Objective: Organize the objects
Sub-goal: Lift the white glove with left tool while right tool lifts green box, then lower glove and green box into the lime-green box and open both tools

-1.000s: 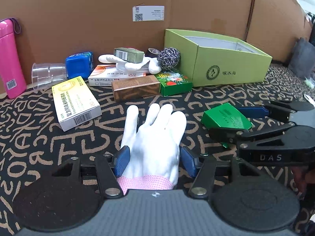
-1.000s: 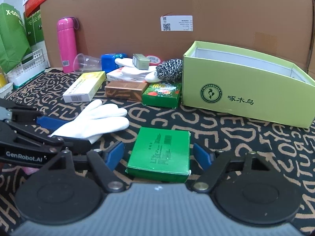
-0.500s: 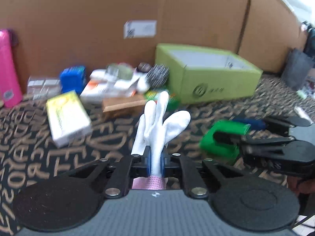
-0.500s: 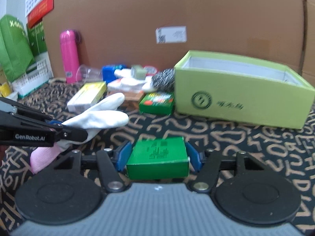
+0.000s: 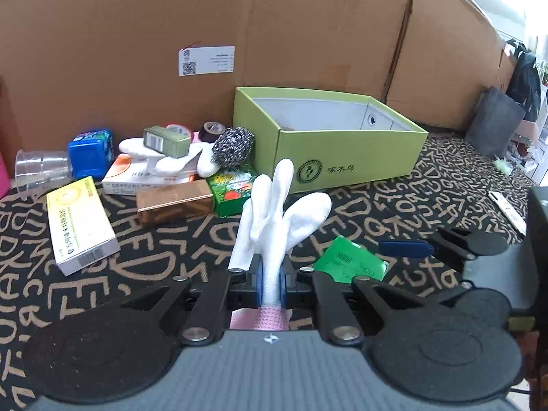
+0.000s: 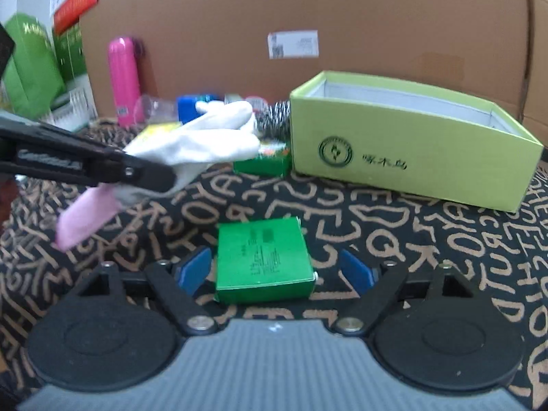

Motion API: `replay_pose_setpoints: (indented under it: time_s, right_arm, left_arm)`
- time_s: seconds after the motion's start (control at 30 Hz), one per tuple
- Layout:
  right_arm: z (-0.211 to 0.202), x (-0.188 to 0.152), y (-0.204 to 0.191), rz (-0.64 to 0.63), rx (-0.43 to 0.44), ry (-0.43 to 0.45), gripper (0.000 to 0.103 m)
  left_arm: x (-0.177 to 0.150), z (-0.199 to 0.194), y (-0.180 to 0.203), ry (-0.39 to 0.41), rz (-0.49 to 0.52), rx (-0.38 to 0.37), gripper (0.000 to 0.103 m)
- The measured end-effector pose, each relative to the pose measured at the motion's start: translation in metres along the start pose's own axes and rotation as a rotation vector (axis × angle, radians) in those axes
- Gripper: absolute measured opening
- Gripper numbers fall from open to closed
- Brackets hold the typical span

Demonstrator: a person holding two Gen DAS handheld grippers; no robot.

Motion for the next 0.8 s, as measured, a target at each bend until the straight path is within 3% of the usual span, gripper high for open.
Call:
replay_pose_setpoints:
  time_s: [0.1, 0.13, 0.17, 0.2, 0.43, 0.63, 0.8]
  right_arm:
    - [0.013, -0.003, -0.005, -0.017, 0.015, -0.029, 0.08]
    - [0.015, -0.005, -0.007, -0.043, 0.008, -0.029, 0.076]
    - [0.014, -0.005, -0.01, -0.062, 0.001, -0.023, 0.062]
    - [0.012, -0.004, -0.011, -0.06, 0.009, -0.015, 0.06]
    - [-0.02, 0.027, 0.015, -0.005, -0.027, 0.1, 0.059]
    - [-0.042, 0.076, 0.056, -0.037, -0.154, 0.242, 0.059]
    - [-0.037, 0.108, 0.099, -0.028, -0.26, 0.298, 0.059]
  left_arm:
    - [0.003, -0.001, -0.002, 0.008, -0.013, -0.005, 0.009]
    - [0.005, 0.0, -0.002, 0.01, -0.016, -0.008, 0.009]
    - [0.007, 0.001, 0.0, 0.013, -0.019, -0.014, 0.009]
    - [0.009, 0.002, 0.001, 0.017, -0.023, -0.024, 0.009]
    - [0.05, 0.005, 0.02, 0.111, -0.015, -0.123, 0.009]
    - [0.106, 0.036, 0.041, 0.174, -0.035, -0.192, 0.009]
    - [0.141, 0.08, 0.065, 0.186, 0.007, -0.193, 0.009]
Point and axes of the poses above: each gripper's, at about its wrist camera, not at the fingertips, and z roughly the way its jaws point, y to its right, x to its top, the point moved 3 cm from there along z, roughly the way its jaws point, and after that the axes turned 13 degrees about y, right-handed, at the moved point
